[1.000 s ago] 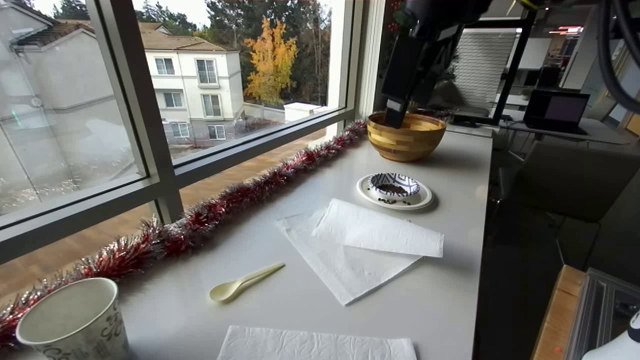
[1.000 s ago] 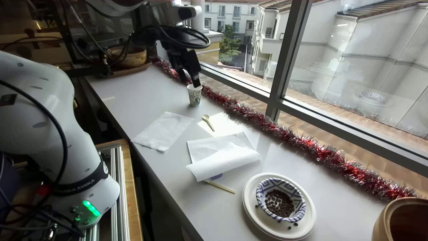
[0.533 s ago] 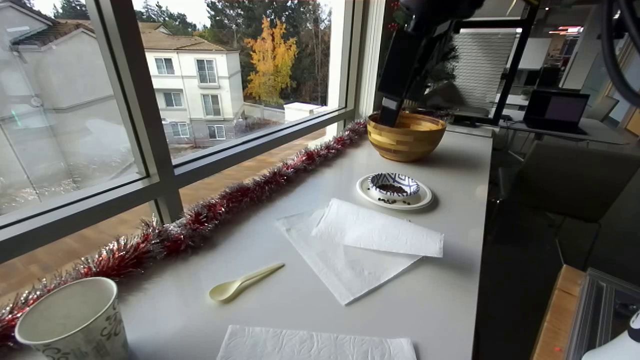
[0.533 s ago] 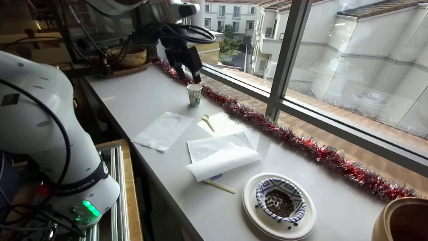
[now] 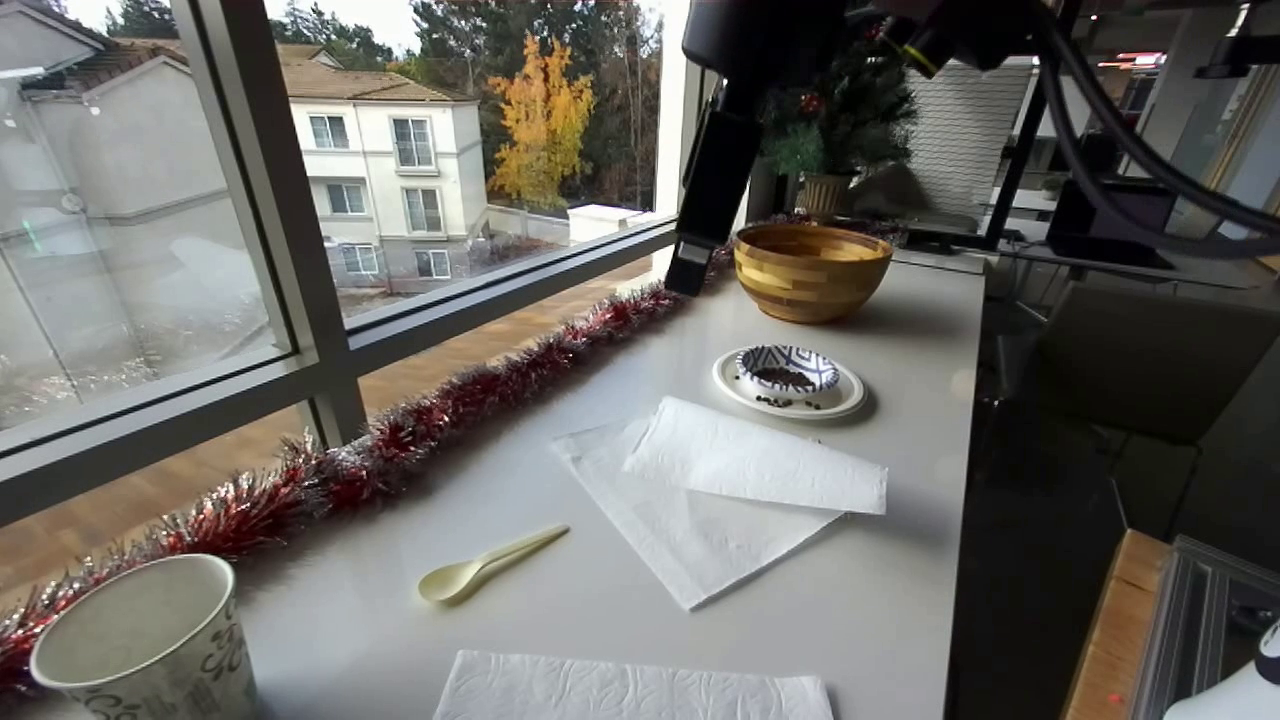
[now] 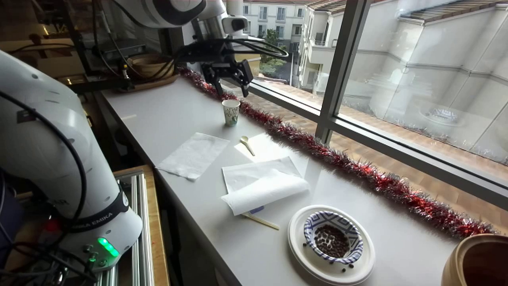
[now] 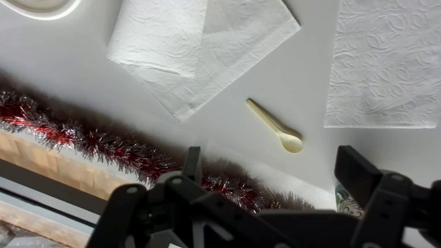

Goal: Transfer a spoonful of contents from the bowl into the cup

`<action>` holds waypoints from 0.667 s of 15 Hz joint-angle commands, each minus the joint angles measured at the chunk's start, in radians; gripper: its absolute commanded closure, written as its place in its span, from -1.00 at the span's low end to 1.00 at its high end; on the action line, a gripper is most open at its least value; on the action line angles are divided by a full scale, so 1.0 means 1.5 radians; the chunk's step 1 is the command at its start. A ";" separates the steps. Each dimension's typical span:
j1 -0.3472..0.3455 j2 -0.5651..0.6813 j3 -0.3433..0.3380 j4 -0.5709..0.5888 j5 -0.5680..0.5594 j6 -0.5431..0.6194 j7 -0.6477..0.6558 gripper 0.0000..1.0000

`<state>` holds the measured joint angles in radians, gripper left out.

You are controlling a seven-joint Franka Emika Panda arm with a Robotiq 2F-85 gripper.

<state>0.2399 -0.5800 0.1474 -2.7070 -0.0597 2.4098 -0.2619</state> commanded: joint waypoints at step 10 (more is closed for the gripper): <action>0.066 0.371 -0.066 0.160 0.109 0.150 -0.508 -1.00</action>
<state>0.3384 -0.1354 0.0278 -2.5278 0.0207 2.5984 -0.8394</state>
